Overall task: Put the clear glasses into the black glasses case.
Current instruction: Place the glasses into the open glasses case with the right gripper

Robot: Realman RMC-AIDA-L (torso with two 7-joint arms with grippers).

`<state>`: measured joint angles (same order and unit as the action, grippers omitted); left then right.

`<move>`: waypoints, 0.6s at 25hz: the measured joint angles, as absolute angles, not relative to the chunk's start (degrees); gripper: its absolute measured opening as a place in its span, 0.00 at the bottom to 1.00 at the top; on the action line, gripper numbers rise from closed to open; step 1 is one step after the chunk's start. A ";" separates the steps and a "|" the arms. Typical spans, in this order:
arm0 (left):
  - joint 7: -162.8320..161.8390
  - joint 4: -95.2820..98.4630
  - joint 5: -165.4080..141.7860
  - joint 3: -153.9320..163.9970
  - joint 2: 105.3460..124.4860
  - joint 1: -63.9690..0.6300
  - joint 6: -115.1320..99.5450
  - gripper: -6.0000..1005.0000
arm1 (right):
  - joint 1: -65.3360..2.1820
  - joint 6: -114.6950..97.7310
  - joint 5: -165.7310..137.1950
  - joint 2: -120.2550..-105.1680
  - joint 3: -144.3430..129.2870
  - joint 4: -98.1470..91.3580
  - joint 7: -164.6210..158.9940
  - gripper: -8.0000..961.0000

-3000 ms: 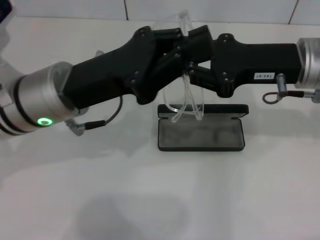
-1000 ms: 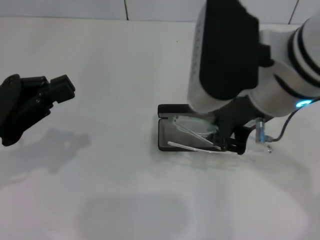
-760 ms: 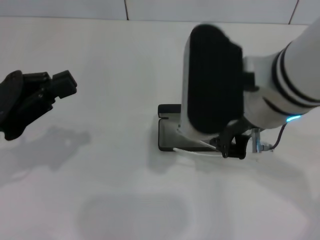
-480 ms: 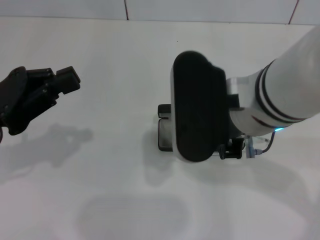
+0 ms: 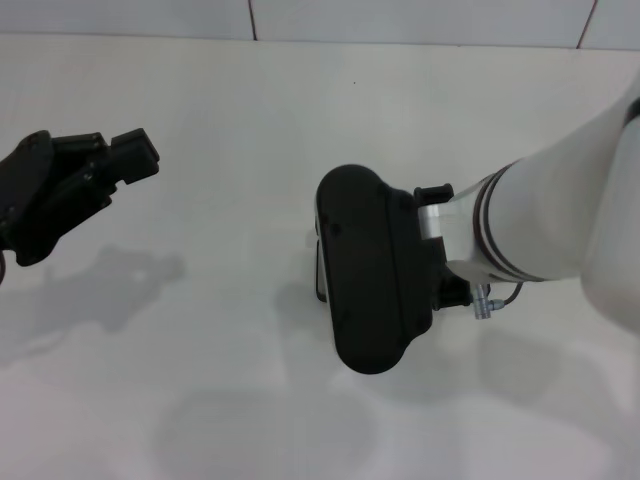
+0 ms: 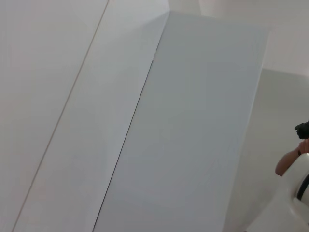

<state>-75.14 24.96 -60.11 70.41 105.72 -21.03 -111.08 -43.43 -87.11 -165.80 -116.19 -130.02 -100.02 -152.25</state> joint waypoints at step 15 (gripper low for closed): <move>-75.08 25.19 -62.10 69.10 105.82 -20.90 -110.56 0.08 | -42.61 -79.10 -169.98 -116.19 -134.23 -93.69 -153.72 0.14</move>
